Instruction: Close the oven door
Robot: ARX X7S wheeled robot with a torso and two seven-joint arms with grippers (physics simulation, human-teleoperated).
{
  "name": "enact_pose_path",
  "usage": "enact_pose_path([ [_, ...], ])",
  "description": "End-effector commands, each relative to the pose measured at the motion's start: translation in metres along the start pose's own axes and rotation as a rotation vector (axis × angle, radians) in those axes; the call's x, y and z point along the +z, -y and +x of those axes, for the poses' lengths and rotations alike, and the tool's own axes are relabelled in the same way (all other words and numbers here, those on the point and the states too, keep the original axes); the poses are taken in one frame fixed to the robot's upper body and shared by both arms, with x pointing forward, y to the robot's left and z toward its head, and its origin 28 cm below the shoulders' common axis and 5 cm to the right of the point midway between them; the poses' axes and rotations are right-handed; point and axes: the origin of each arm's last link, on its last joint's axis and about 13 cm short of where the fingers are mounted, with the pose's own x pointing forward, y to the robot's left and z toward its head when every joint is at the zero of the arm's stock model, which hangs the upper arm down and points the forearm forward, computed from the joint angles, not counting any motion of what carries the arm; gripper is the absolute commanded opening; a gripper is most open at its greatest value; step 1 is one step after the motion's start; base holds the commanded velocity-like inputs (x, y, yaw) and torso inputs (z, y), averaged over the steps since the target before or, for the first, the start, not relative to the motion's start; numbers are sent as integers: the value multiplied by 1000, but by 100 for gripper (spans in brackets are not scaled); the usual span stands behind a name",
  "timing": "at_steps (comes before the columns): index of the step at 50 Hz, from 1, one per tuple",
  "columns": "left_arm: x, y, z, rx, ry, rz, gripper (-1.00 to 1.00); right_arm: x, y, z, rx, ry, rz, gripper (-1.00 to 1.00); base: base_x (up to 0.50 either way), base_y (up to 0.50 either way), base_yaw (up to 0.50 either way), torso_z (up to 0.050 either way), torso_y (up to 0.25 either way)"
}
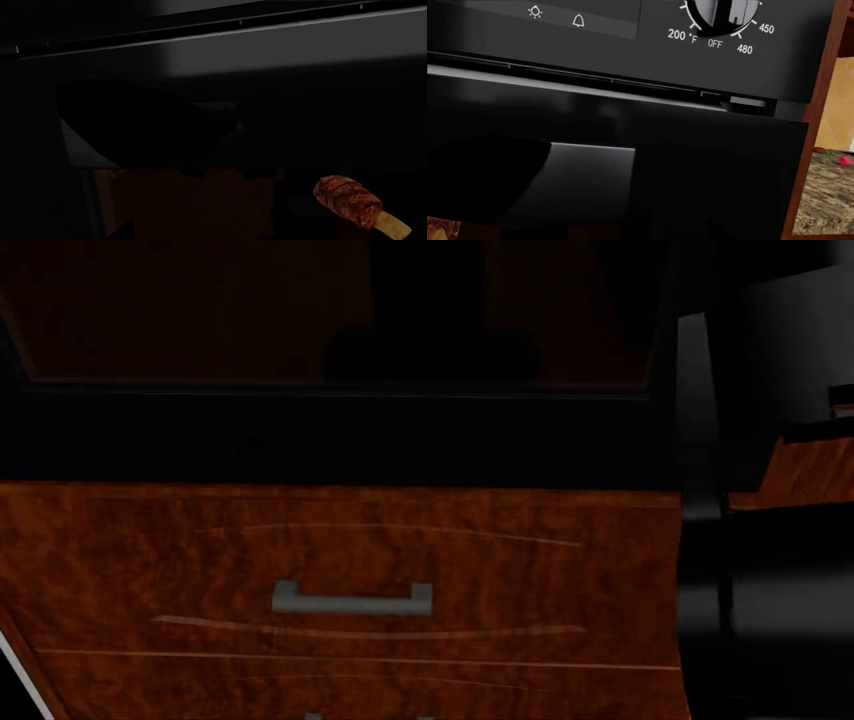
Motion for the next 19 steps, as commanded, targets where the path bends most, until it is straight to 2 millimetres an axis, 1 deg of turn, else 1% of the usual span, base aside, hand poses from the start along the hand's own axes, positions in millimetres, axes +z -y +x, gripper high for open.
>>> enact_pose_path([
  [1, 12, 8, -7, -8, -164, 107, 100, -2, -10, -3, -1, -172, -66, 100, 0, 0, 0, 0, 0],
  [3, 12, 8, -8, -9, -166, 155, 100, -1, -12, -4, -1, -170, -88, 100, 0, 0, 0, 0, 0],
  [5, 14, 7, -8, 7, -163, 129, 100, 1, -12, -6, -21, -196, -72, 100, 0, 0, 0, 0, 0],
  [6, 17, 5, -9, -21, -168, 78, 100, 4, -11, -8, -18, -203, -70, 100, 0, 0, 0, 0, 0],
  [7, 15, 5, -9, -15, -175, 100, 100, 7, -11, -10, -24, -220, -67, 100, 0, 0, 0, 0, 0],
  [9, 15, 4, -11, -29, -222, 69, 100, 9, -9, -13, -52, -257, -68, 100, 0, 0, 0, 0, 0],
  [10, 17, 4, -13, -77, -256, -2, 100, 9, -8, -14, -62, -274, -77, 100, 0, 0, 0, 0, 0],
  [12, 23, 4, -15, -75, -248, 27, 100, 2, -8, -14, -64, -320, -102, 100, 0, 0, 0, 0, 0],
  [14, 24, 6, -16, -84, -249, 38, 100, -4, -6, -12, -77, -327, -98, 100, 0, 0, 0, 0, 0],
  [16, 22, 9, -16, -103, -248, 46, 100, -4, -4, -11, -87, -320, -93, 100, 0, 0, 0, 0, 0],
  [17, 21, 10, -15, -110, -248, 51, 100, -1, -3, -11, -87, -298, -75, 100, 0, 0, 0, 0, 0],
  [18, 19, 10, -14, -85, -229, 84, 100, 6, -3, -11, -75, -256, -76, 100, 0, 0, 0, 0, 0],
  [19, 19, 10, -13, -84, -220, 76, 100, 15, -2, -10, -101, -193, -54, 100, 0, 0, 0, 0, 0],
])
